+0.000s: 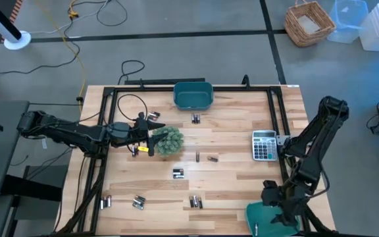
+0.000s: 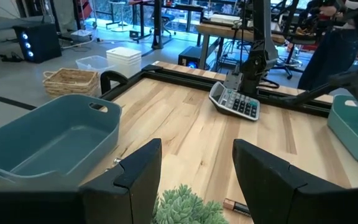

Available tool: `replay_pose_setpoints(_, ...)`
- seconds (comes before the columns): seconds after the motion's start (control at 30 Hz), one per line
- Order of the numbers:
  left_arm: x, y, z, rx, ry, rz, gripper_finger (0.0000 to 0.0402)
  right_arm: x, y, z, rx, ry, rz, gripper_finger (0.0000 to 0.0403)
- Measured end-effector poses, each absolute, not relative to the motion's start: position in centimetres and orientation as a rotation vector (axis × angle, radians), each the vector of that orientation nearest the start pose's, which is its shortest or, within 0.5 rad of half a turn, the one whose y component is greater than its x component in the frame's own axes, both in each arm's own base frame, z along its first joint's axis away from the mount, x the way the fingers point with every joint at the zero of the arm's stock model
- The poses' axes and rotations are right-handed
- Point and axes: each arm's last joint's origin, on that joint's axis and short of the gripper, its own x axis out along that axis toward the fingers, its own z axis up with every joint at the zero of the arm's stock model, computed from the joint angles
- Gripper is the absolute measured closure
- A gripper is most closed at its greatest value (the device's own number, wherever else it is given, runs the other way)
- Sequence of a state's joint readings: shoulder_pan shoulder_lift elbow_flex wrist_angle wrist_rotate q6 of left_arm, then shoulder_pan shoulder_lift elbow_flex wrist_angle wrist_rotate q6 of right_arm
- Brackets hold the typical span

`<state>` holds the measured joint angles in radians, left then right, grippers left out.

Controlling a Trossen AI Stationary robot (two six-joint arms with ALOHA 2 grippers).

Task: Sort batteries
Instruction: Put the black battery into the blue bin

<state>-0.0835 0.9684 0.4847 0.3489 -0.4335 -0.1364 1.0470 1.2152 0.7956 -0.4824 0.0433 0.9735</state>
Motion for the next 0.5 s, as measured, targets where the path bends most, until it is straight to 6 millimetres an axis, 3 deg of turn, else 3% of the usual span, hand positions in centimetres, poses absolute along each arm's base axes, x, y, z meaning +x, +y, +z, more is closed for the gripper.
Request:
replay_pose_setpoints(0.2, 20.9, -0.5, 24.8, -0.096, 0.108, 0.358, 0.021, 14.7, 18.2, 22.9, 0.3, 1.085, 0.377, 0.0029)
replay_pose_setpoints(0.5, 20.9, -0.5, 24.8, -0.036, 0.118, 0.354, 0.021, 20.5, 12.2, 25.3, 0.154, 0.935, 0.183, 0.0029)
